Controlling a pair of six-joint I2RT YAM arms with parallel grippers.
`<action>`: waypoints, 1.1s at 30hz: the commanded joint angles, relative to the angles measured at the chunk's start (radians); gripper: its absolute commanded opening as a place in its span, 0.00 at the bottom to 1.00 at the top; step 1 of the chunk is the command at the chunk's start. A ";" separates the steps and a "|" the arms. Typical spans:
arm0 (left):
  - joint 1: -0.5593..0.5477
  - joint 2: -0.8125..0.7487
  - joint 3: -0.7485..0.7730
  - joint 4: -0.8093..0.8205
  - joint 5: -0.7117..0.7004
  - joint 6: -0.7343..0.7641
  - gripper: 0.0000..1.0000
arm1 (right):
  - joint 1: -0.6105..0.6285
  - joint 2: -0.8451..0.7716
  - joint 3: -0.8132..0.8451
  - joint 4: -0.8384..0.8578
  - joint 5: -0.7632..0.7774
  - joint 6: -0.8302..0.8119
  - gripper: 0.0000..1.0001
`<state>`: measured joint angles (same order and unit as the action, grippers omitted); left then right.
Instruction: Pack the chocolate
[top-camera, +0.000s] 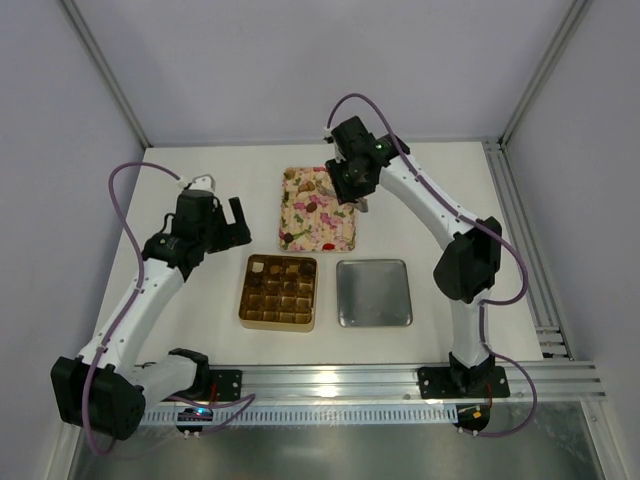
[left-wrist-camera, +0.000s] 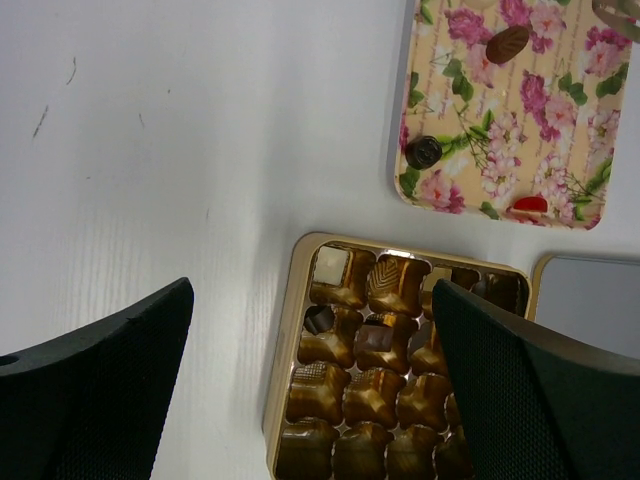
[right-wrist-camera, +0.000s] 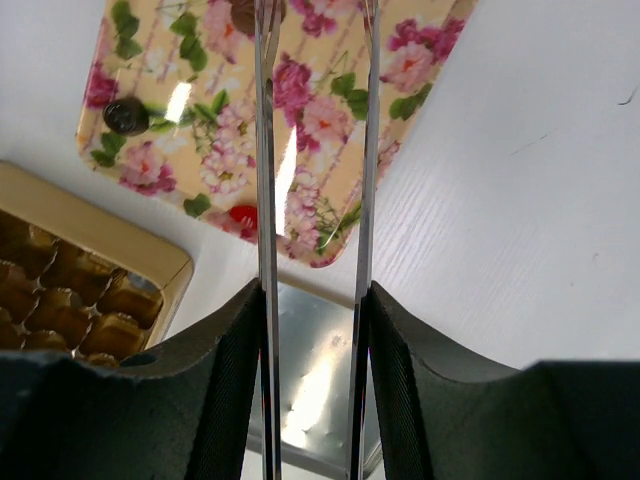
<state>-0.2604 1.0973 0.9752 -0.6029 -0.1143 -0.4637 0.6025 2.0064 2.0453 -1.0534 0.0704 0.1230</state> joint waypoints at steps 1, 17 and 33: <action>0.001 0.006 0.017 0.023 0.013 0.003 1.00 | -0.035 0.040 0.071 0.039 0.031 0.003 0.46; 0.001 0.007 0.014 0.023 0.015 0.003 1.00 | -0.070 0.207 0.251 0.086 -0.037 0.026 0.46; 0.001 0.010 0.014 0.022 0.013 0.003 1.00 | -0.087 0.226 0.211 0.067 0.086 0.024 0.46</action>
<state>-0.2604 1.1046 0.9752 -0.6029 -0.1074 -0.4637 0.5220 2.2360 2.2513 -1.0031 0.1299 0.1383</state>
